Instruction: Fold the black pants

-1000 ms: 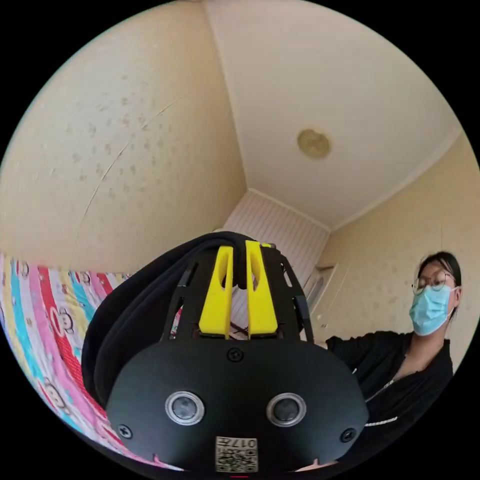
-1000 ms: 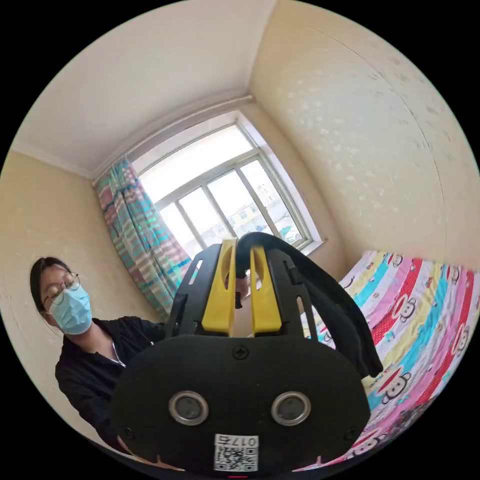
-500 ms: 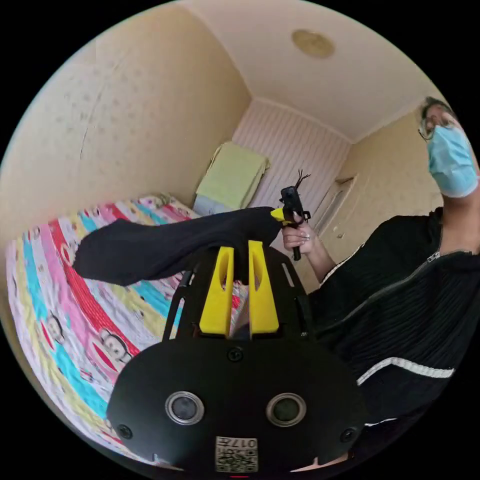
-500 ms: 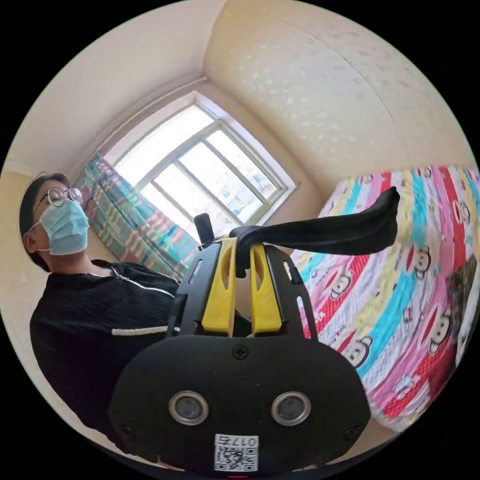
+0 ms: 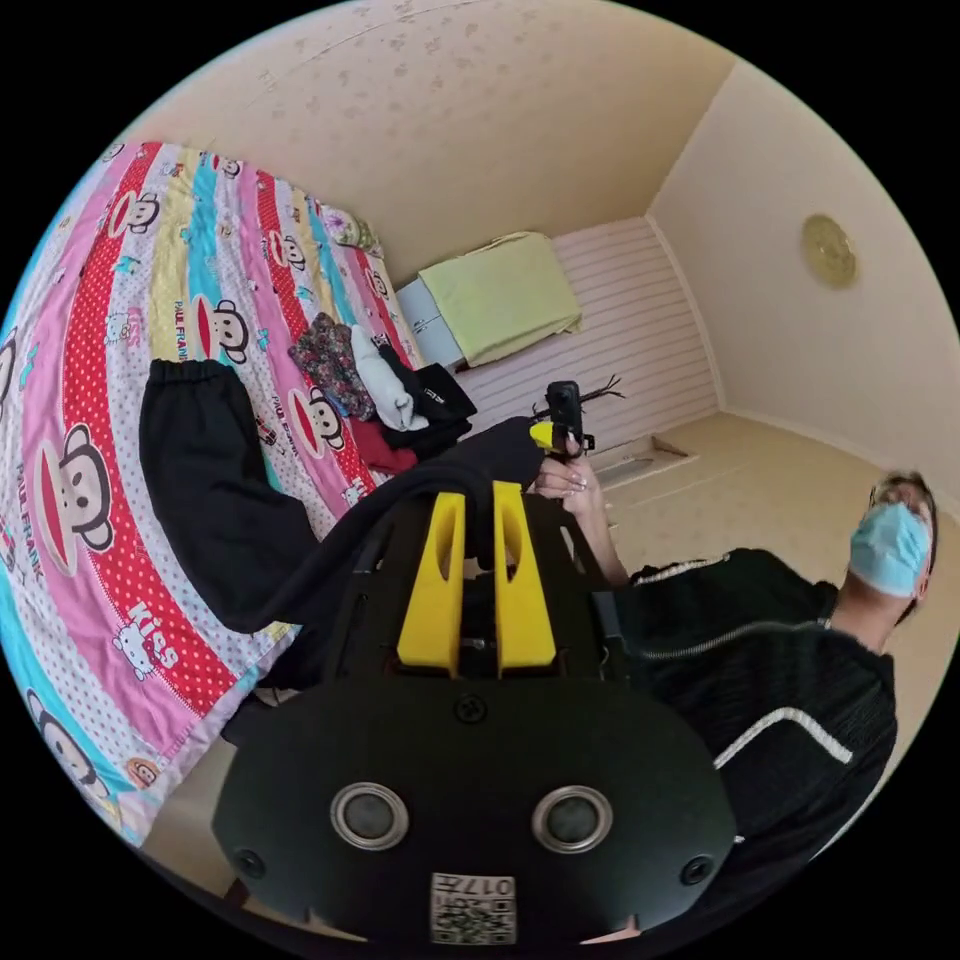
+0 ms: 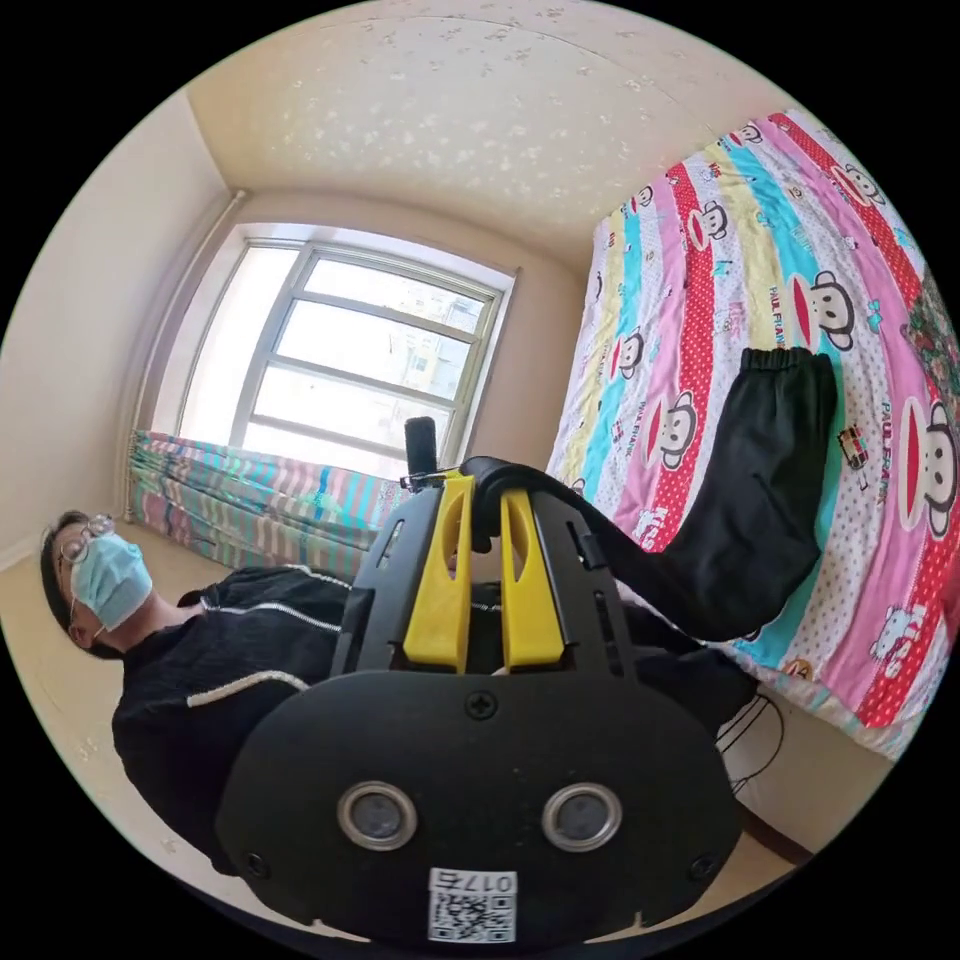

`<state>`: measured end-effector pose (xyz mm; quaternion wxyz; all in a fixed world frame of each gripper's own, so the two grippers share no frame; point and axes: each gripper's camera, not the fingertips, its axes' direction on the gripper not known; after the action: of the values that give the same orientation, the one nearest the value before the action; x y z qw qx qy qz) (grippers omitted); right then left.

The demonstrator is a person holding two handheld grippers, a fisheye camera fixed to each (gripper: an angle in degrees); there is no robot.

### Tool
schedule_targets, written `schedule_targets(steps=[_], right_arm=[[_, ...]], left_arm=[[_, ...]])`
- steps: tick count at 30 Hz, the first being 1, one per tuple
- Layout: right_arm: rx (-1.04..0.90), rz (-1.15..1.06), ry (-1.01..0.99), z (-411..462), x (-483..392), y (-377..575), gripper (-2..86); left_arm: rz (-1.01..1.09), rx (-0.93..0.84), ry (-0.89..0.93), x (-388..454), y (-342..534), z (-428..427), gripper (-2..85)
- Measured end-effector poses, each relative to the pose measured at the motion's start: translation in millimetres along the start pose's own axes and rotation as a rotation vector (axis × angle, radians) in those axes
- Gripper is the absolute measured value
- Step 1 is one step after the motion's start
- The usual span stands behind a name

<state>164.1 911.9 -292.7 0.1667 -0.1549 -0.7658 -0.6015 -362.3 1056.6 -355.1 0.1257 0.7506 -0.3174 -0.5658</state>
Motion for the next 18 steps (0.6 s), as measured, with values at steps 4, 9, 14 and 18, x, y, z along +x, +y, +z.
schedule_targets(steps=[4,9,14,18], right_arm=[[0.053,-0.292,0.093,-44,-88,-145,1.0],[0.219,-0.685,0.188,-110,-296,-185,1.1],[0.294,-0.860,0.242,-130,-376,-115,1.4],[0.292,-0.849,0.172,-126,-326,-57,1.6]], left_arm=[[0.102,0.138,-0.016,36,-133,-58,4.9],[0.627,0.292,-0.211,291,-234,-153,5.1],[0.902,0.273,-0.205,398,-193,-171,5.1],[0.954,0.253,-0.200,373,-124,-145,5.1]])
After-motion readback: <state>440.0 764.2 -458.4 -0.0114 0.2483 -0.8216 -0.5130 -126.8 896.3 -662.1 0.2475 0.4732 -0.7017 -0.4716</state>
